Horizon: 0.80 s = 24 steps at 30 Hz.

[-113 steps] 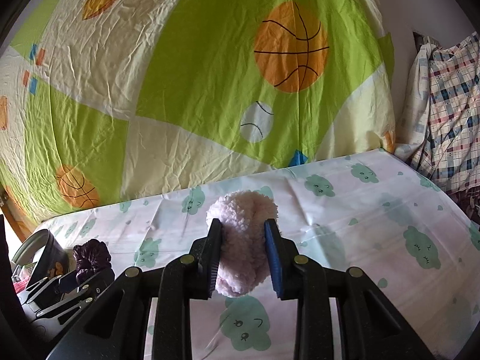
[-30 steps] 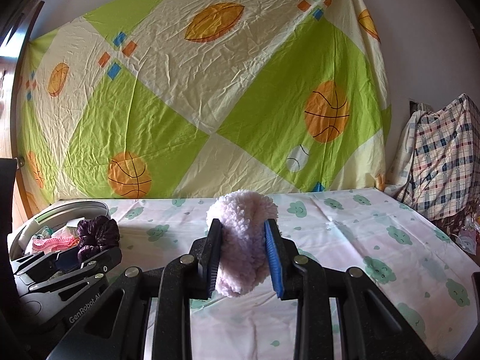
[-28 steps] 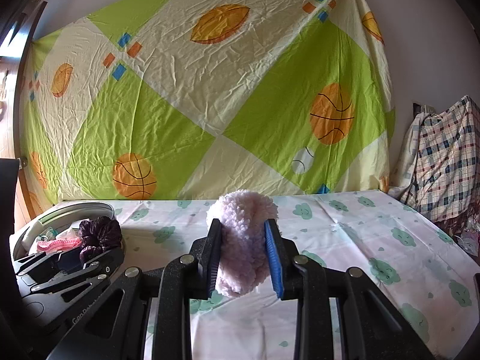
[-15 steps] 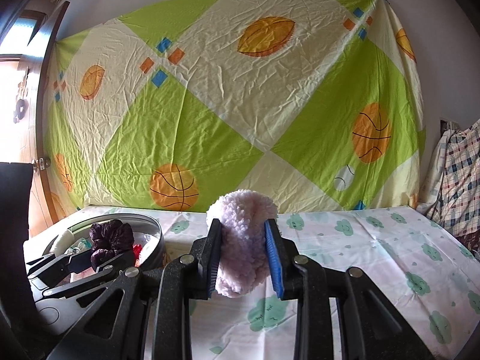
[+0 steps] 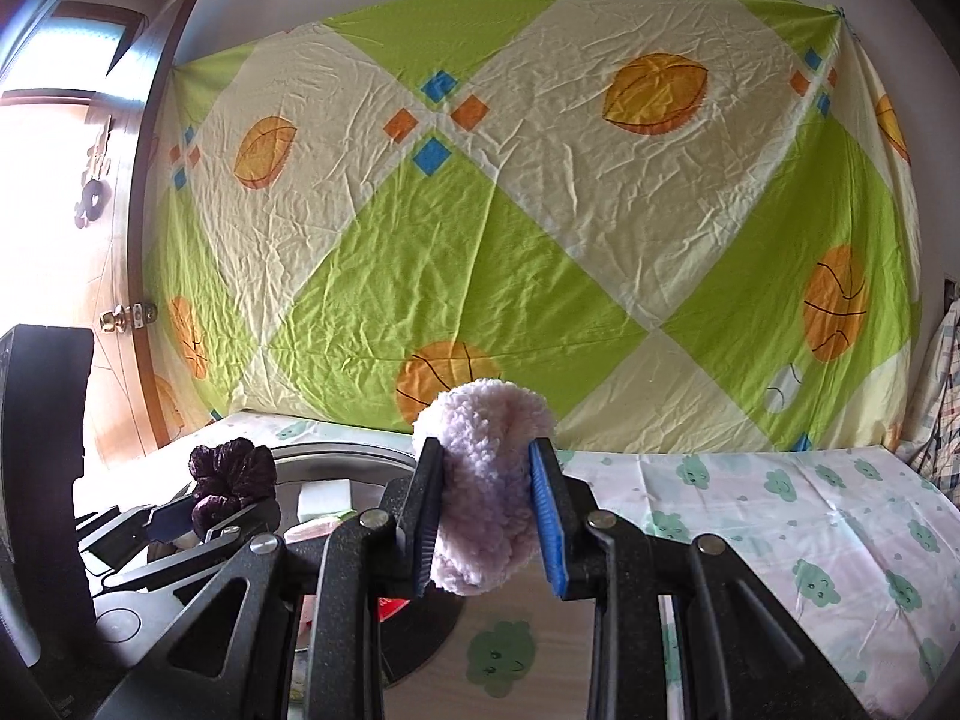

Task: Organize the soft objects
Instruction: 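Lower the sock and scrunchie over the tin with both grippers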

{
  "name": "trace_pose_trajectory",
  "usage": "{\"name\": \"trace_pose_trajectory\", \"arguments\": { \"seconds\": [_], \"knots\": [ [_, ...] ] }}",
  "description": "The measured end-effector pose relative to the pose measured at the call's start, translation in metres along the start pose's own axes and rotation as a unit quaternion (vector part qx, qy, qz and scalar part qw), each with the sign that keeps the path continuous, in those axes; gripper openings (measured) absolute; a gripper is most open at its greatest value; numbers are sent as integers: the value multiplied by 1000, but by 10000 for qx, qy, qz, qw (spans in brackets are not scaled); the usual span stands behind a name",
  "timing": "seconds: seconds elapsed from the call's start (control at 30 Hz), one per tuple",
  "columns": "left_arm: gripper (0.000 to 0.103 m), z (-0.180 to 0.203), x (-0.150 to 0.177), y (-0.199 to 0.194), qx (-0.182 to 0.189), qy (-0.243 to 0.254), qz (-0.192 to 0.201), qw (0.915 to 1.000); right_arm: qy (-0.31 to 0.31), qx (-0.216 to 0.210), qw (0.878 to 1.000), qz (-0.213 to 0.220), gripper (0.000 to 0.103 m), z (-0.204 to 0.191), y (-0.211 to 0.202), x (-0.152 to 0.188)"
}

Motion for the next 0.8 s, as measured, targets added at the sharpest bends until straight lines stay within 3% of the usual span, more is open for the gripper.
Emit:
{"name": "trace_pose_trajectory", "arguments": {
  "seconds": [0.33, 0.8],
  "knots": [
    [39, -44, -5, 1, -345, -203, 18, 9992, 1, -240, 9997, -102, 31, -42, 14, -8],
    [39, -76, -8, 18, -643, -286, -115, 9975, 5, -369, 9977, -566, 31, -76, 57, -12]
  ]
}}
Point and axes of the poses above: each gripper's, at about its wrist camera, not at the fingertips, and y roughly the way its jaws point, z to its right, x to its underside, the point moved 7 cm from there along y, roughly the way its jaws point, and after that the axes turned 11 degrees about x, right-handed, at the moved point
